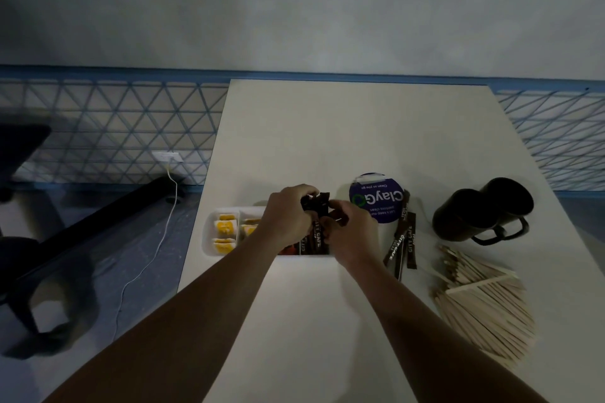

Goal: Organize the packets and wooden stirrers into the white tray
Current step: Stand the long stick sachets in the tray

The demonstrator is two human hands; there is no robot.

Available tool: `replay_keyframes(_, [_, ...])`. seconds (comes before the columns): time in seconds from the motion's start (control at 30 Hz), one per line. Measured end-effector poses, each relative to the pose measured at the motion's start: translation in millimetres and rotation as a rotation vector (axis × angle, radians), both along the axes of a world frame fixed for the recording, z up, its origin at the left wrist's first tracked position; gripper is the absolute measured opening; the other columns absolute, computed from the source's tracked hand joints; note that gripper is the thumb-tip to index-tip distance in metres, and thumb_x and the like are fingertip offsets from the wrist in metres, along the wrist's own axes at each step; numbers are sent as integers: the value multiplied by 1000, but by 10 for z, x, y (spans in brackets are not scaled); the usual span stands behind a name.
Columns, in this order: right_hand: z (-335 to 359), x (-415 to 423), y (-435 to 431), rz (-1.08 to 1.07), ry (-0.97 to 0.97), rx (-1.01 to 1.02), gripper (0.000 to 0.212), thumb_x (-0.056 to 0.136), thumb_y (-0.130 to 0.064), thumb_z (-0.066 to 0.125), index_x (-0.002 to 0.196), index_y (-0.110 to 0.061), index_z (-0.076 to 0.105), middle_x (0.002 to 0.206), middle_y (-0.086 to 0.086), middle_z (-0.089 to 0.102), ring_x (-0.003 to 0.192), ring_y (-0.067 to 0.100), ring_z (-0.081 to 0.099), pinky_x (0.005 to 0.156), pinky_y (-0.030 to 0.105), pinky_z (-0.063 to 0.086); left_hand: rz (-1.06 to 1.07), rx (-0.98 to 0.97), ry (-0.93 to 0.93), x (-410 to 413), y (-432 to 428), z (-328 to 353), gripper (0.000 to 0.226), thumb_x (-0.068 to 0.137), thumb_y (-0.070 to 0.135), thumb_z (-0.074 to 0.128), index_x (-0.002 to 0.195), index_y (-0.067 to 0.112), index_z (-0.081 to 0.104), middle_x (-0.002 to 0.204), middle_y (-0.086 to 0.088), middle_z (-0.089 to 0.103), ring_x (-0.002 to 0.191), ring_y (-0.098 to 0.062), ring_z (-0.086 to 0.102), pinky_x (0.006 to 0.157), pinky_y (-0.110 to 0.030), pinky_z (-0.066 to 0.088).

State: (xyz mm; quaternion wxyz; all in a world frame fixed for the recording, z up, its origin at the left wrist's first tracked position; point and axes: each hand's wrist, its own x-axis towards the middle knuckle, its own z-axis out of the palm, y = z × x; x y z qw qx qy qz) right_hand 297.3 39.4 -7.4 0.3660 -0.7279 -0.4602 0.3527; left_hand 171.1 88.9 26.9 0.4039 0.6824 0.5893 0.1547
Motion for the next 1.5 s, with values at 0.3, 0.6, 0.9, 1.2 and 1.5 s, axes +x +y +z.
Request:
replay_keyframes(0.3, [-13,270,0,-43,-24,-13,32,89,-25,71,120,-17,66,92,-7,72,78,12,71,74,34,61,-22,15,55,99,184,246,57,85,19,73,138,21,51,135,-1,56,106,-18,60,85,-24,47])
replay_keyframes(0.6, [30,1057,-176,-244,-220,-54,10,93,-16,63,98,-11,71,83,-2,68,68,4,61,52,10,43,-86,64,-69,866,74,408,28,85,19,71,112,15,67,96,2,71,80,-10,66,61,-13,48])
replay_keyframes(0.9, [-138,1391,-432,-136,-298,-134,5,95,-12,61,96,-17,60,81,-8,49,66,-5,45,48,6,40,-266,-72,145,1567,-392,-207,12,86,8,66,96,5,59,78,-3,55,75,-19,55,52,-20,35])
replay_keyframes(1.2, [-322,1414,-426,-70,-254,-123,17,93,-12,61,78,-18,55,69,-9,53,57,2,52,52,2,40,-98,-27,244,1687,-589,-689,32,90,19,65,116,8,50,111,-10,56,97,-22,58,75,-26,45])
replay_keyframes(1.5, [-504,1444,-365,-106,-234,-132,17,92,-15,59,76,-15,57,66,3,60,57,15,60,50,26,51,-62,-21,299,1701,-649,-807,24,92,23,62,109,10,53,108,-9,60,94,-22,61,72,-26,49])
